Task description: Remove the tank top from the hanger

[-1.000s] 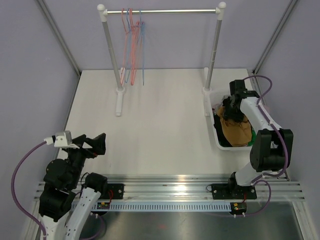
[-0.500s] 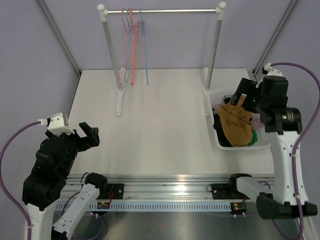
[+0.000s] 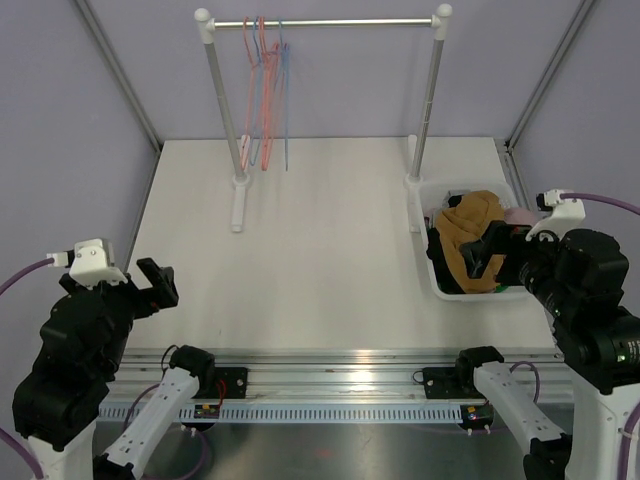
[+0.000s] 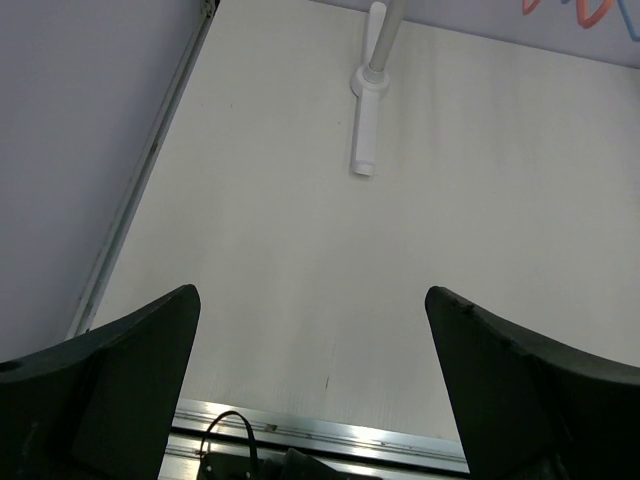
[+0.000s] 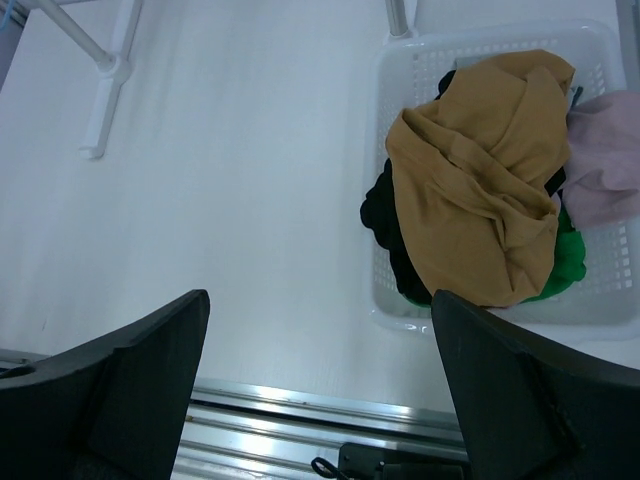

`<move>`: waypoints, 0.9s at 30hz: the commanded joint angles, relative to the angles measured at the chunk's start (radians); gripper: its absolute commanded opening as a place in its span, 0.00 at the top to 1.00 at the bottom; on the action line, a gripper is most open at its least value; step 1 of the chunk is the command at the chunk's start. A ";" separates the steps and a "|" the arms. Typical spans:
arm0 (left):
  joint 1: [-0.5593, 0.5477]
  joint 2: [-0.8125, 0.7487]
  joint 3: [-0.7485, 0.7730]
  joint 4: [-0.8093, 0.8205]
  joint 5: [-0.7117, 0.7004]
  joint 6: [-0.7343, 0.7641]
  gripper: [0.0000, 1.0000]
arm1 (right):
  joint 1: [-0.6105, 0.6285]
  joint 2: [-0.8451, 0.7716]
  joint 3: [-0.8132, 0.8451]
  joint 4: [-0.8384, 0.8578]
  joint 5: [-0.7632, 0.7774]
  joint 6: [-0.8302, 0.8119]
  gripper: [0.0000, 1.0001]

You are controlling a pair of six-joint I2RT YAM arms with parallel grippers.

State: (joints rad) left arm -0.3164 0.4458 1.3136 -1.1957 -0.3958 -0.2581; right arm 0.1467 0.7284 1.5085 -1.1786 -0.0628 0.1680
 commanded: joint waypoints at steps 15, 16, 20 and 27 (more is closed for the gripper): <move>-0.004 -0.079 -0.001 -0.059 0.011 0.065 0.01 | 0.047 -0.080 -0.134 -0.039 0.144 -0.001 0.01; -0.004 -0.079 -0.005 -0.053 0.011 0.066 0.01 | 0.047 -0.078 -0.137 -0.032 0.141 0.001 0.01; -0.004 -0.081 -0.010 -0.036 0.015 0.066 0.01 | 0.047 -0.072 -0.149 -0.018 0.139 0.002 0.01; -0.004 -0.090 -0.022 -0.010 0.015 0.071 0.01 | 0.047 -0.070 -0.157 -0.003 0.139 -0.001 0.00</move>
